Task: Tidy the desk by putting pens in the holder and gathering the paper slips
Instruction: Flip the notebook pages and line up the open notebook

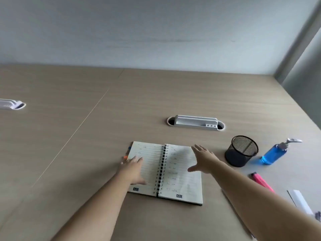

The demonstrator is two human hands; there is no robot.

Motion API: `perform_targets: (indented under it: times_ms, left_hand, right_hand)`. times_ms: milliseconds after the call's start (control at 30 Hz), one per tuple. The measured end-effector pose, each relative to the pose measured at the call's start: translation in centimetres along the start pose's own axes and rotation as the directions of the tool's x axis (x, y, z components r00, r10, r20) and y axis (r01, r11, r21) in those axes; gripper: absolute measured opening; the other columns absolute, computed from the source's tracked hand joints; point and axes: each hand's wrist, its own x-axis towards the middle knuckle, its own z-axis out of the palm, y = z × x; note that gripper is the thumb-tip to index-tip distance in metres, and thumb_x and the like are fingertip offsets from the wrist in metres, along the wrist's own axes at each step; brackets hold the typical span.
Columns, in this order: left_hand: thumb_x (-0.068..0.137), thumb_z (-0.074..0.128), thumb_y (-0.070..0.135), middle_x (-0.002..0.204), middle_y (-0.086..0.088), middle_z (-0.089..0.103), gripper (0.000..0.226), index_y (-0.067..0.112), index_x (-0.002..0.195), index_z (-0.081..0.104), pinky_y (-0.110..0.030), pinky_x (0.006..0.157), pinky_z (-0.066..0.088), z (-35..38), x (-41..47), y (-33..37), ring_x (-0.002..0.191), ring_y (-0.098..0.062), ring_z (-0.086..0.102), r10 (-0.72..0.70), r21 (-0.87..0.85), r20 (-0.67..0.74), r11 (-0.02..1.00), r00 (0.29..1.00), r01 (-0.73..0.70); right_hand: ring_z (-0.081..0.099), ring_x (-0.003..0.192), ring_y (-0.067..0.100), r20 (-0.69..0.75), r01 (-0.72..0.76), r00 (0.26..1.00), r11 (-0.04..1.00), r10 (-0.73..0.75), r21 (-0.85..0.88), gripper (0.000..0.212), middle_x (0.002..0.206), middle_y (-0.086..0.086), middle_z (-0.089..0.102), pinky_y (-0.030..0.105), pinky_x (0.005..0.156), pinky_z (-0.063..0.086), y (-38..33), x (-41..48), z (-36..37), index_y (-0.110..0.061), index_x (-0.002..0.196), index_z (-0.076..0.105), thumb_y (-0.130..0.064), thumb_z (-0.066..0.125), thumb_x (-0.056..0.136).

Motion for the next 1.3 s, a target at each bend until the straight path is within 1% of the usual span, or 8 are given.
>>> perform_targets:
  times_ms: [500,700,800,933,1000,1100,1200,1300]
  left_hand:
    - [0.044,0.086,0.057,0.135,-0.007,0.04,0.111,0.015,0.132,0.032,-0.041,0.105,0.041,2.5,3.1,-0.3,0.127,-0.028,0.038,-0.014,0.027,-0.054,1.0,0.998,0.015]
    - [0.048,0.085,0.055,0.137,-0.006,0.04,0.112,0.013,0.135,0.03,-0.041,0.107,0.039,2.4,2.8,-0.2,0.129,-0.028,0.037,-0.013,0.011,-0.064,1.0,0.998,0.014]
    - [0.049,0.084,0.057,0.144,-0.006,0.035,0.116,0.014,0.14,0.026,-0.042,0.11,0.037,2.5,2.6,-0.4,0.133,-0.029,0.032,-0.005,-0.01,-0.06,1.0,0.998,0.004]
    - [0.051,0.083,0.057,0.155,-0.007,0.021,0.121,0.015,0.145,0.019,-0.043,0.117,0.028,2.6,2.4,-0.6,0.143,-0.029,0.02,-0.007,-0.019,-0.05,1.0,0.999,0.006]
    - [0.053,0.083,0.056,0.159,-0.008,0.013,0.123,0.016,0.147,0.015,-0.043,0.119,0.022,2.7,2.4,-0.6,0.147,-0.028,0.012,-0.013,-0.027,-0.041,1.0,0.999,0.012]
    - [0.058,0.081,0.053,0.161,-0.006,0.009,0.116,0.018,0.148,0.016,-0.041,0.12,0.02,2.2,1.9,-0.7,0.148,-0.025,0.01,-0.02,-0.138,0.014,0.99,1.0,0.022]
    - [0.07,0.07,0.059,0.151,-0.004,0.036,0.083,0.019,0.138,0.042,-0.039,0.111,0.037,-0.3,1.0,-0.8,0.133,-0.025,0.042,-0.048,-0.57,0.083,0.817,0.995,0.087]
    - [0.081,0.038,0.074,0.14,-0.006,0.054,0.075,0.018,0.128,0.056,-0.044,0.111,0.035,-3.0,0.1,-1.2,0.125,-0.024,0.052,-0.064,-0.912,0.141,0.38,0.988,0.155]
  right_hand:
    - [0.009,0.147,0.025,0.044,-0.112,0.992,0.98,0.12,-0.163,0.13,0.159,0.004,0.014,0.049,0.117,0.018,-0.3,3.0,-0.2,-0.015,0.147,0.01,-0.057,0.083,0.048]
    - [0.043,0.124,0.024,-0.148,-0.062,0.988,0.988,0.041,-0.141,0.102,0.132,0.002,0.048,0.041,0.101,0.037,-0.6,2.4,0.2,-0.018,0.128,0.033,-0.049,0.086,0.048]
    - [0.057,0.095,0.024,-0.315,-0.095,0.935,0.971,0.163,0.22,0.066,0.106,0.004,0.061,0.036,0.081,0.046,-0.3,2.2,0.2,-0.016,0.114,0.045,-0.033,0.082,0.063]
    - [0.064,0.08,0.026,-0.026,-0.138,0.916,0.376,0.4,0.916,0.027,0.103,0.02,0.069,0.039,0.072,0.057,1.1,1.1,0.7,-0.005,0.1,0.062,-0.026,0.067,0.083]
    - [0.067,0.073,0.025,0.178,-0.206,0.939,0.065,0.294,0.976,0.036,0.095,0.021,0.071,0.035,0.065,0.055,1.5,0.3,1.3,0.002,0.104,0.063,-0.03,0.054,0.091]
    - [0.069,0.068,0.023,0.312,-0.304,0.949,-0.126,0.05,0.944,0.052,0.082,0.013,0.073,0.032,0.065,0.052,1.0,-0.2,1.1,-0.003,0.104,0.059,-0.047,0.033,0.094]
    - [0.069,0.078,0.021,0.282,-0.294,0.948,-0.07,-0.148,0.953,0.053,0.084,0.006,0.075,0.035,0.074,0.05,-1.6,0.1,-0.2,-0.012,0.098,0.062,-0.05,0.025,0.094]
    - [0.061,0.105,0.02,0.289,-0.236,0.918,0.212,-0.273,0.948,0.047,0.105,-0.008,0.072,0.037,0.087,0.044,-5.9,0.2,-0.6,-0.026,0.104,0.068,-0.045,0.026,0.095]
